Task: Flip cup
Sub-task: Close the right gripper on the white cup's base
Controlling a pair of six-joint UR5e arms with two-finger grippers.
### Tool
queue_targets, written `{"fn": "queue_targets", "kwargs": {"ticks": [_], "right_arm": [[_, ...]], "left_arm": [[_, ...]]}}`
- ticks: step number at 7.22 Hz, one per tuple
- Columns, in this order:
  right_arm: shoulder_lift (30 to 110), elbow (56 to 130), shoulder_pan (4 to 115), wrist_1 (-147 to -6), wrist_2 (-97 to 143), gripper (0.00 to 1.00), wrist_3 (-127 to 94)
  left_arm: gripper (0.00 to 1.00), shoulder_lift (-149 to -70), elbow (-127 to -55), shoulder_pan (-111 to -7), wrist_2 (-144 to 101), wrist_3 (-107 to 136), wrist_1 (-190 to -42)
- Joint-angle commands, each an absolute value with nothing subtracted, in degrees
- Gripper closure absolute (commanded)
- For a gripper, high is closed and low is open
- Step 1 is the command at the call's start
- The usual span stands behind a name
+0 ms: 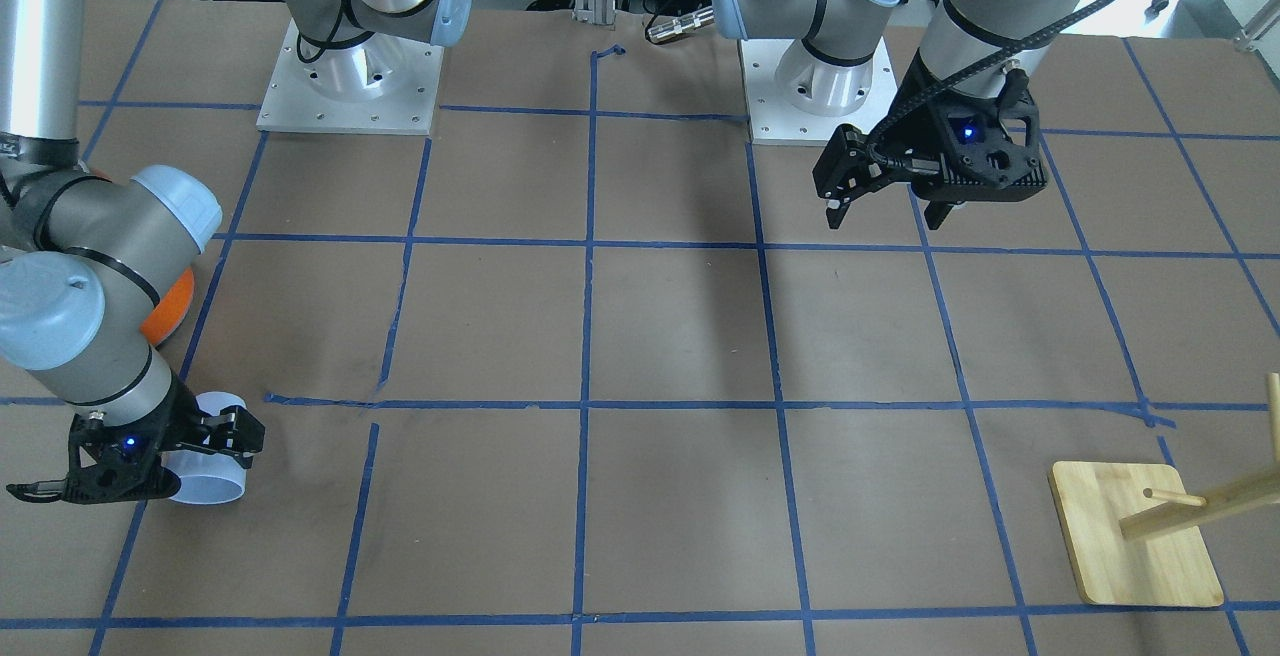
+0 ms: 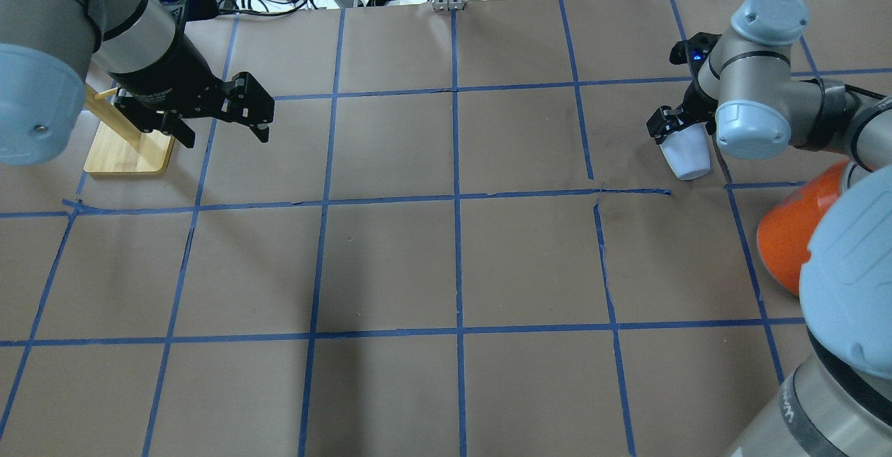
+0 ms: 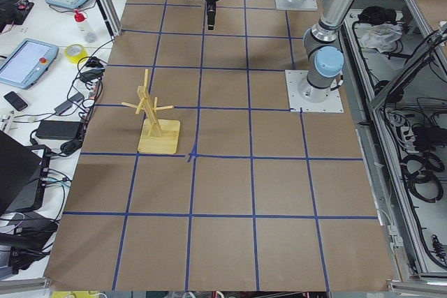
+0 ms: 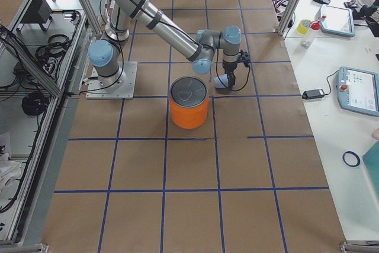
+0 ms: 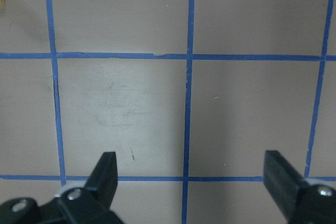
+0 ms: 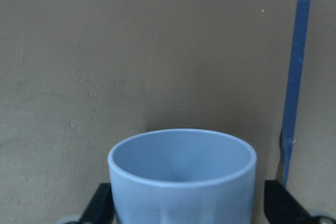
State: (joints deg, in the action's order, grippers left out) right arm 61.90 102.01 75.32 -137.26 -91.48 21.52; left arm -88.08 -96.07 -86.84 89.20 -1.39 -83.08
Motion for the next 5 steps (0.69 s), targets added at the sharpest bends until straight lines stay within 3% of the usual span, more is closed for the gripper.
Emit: {"fn": "queue_targets", "kwargs": {"ticks": [1, 3, 5], "right_arm": [[60.8, 102.5, 75.3, -138.9, -91.4, 0.02, 21.6], [60.6, 102.7, 75.3, -138.8, -91.1, 0.2, 21.7], [60.7, 102.7, 75.3, -138.8, -91.3, 0.52, 22.0]], "left_arm": [[0.0, -88.1, -96.1, -86.8, 89.2, -1.3, -83.1], [0.0, -88.1, -96.1, -86.8, 89.2, -1.3, -83.1], [0.0, -88.0, -96.2, -86.8, 89.3, -1.4, -83.1]]}}
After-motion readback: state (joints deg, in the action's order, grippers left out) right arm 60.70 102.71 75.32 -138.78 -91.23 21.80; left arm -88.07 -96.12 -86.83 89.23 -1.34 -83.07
